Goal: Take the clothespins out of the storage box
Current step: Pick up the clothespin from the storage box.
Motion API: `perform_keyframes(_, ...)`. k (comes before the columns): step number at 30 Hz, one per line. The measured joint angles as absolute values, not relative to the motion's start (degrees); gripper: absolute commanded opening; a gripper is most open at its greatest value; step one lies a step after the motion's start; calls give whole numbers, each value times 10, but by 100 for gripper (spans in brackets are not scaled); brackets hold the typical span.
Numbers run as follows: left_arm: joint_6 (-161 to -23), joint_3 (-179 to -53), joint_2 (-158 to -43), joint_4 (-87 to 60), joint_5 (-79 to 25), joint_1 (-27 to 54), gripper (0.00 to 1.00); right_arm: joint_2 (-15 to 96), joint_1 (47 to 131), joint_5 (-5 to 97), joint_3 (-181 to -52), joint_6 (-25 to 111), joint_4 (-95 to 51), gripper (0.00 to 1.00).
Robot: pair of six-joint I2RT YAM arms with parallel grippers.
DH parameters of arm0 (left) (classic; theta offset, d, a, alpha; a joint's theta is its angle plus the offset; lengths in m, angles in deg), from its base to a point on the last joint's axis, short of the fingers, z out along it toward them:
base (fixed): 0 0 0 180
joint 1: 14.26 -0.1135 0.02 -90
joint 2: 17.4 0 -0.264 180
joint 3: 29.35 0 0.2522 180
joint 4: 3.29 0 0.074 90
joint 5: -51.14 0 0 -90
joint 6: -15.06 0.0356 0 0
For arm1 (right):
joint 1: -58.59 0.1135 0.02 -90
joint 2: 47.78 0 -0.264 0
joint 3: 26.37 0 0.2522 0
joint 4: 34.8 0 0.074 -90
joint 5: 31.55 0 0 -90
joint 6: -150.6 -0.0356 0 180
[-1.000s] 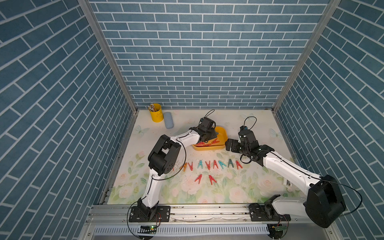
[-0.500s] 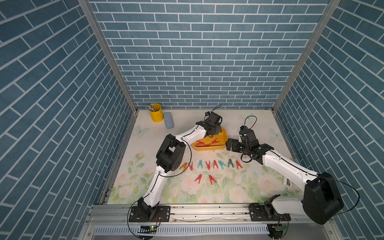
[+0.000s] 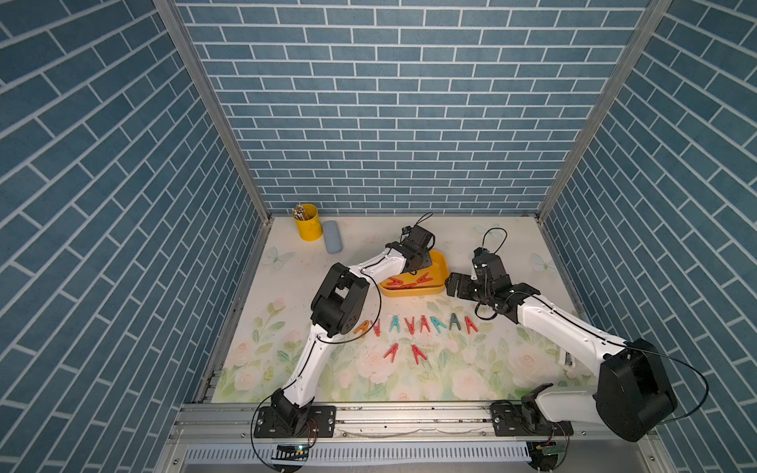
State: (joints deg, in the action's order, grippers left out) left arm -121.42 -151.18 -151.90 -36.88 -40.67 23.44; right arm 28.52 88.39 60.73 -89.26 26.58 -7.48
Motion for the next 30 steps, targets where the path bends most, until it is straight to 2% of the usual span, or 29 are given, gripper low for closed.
perform_keyframes(5, -1219, -1512, -1520, -352, -394, 228, 34, 285, 883, 607, -893, 266, -75, 100)
perform_keyframes(14, -1227, -1511, -1522, -323, -361, 225, 13, 285, 881, 606, -893, 266, -75, 99)
perform_keyframes(16, -1229, -1510, -1522, -319, -357, 225, 14, 285, 881, 606, -893, 266, -75, 100)
perform_keyframes(19, -1231, -1501, -1522, -306, -351, 225, 21, 285, 881, 606, -893, 266, -75, 99)
perform_keyframes(21, -1231, -1495, -1522, -298, -349, 225, 32, 285, 881, 606, -893, 266, -75, 99)
perform_keyframes(23, -1230, -1490, -1522, -297, -345, 225, 38, 285, 880, 605, -893, 266, -75, 100)
perform_keyframes(26, -1232, -1481, -1522, -295, -340, 225, 40, 285, 880, 605, -893, 266, -75, 99)
perform_keyframes(30, -1232, -1471, -1522, -284, -329, 225, 37, 285, 880, 604, -892, 266, -76, 99)
